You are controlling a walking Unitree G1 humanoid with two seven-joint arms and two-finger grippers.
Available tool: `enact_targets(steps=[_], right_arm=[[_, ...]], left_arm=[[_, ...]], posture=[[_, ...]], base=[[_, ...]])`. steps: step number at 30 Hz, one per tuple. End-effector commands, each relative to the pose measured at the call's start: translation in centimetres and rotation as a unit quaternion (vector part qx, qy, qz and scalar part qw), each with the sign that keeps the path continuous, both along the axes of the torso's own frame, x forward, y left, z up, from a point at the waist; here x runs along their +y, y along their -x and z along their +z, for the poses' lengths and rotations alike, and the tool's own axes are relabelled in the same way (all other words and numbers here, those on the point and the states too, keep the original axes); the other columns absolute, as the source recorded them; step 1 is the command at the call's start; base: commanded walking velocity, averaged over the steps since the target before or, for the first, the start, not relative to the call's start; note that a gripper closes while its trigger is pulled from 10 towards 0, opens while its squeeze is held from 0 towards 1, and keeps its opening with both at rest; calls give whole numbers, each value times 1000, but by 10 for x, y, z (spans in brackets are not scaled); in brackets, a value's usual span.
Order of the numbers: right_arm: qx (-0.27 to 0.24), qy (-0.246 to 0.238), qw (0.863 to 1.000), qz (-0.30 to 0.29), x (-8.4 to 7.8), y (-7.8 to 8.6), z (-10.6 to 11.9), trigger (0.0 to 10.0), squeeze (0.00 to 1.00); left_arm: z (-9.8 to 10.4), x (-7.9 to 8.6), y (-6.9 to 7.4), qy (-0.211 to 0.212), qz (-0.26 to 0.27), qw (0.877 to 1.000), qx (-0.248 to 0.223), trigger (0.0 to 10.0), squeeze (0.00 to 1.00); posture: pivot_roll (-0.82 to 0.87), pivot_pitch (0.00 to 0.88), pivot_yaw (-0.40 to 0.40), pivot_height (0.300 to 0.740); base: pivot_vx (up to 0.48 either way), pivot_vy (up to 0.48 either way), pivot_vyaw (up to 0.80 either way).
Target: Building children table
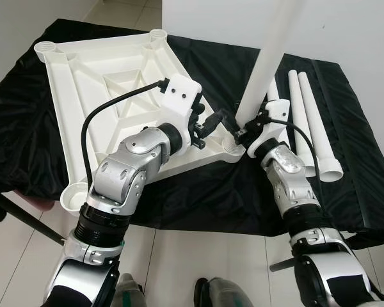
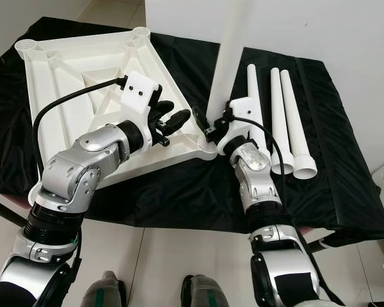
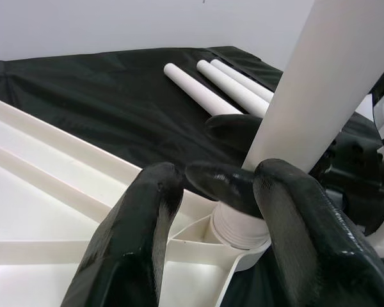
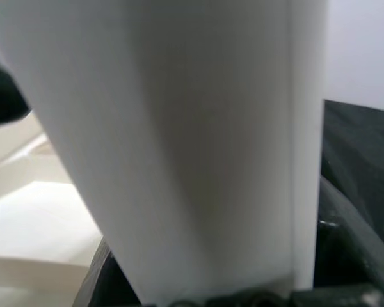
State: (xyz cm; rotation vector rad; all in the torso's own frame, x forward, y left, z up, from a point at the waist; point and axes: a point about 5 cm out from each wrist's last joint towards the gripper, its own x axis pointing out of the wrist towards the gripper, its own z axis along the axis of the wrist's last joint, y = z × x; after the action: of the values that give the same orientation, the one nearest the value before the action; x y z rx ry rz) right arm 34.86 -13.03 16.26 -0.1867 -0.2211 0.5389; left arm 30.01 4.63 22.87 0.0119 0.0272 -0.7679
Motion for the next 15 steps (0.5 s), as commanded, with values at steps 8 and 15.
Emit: enact_targets(steps=[8,15], right_arm=[[33,38,998,-25,-6,3,-23,10000,0],[87,-42,995,-37,-9,3,-30,10000,0]], left_arm=[[1,-1,3,2,3,1000,2,10000,0],[1,-1,4,1,2,1000,3,10000,0]], posture=[[21,67,-38,740],[23,67,-37,740]], base=[[0,0,0],[0,0,0]])
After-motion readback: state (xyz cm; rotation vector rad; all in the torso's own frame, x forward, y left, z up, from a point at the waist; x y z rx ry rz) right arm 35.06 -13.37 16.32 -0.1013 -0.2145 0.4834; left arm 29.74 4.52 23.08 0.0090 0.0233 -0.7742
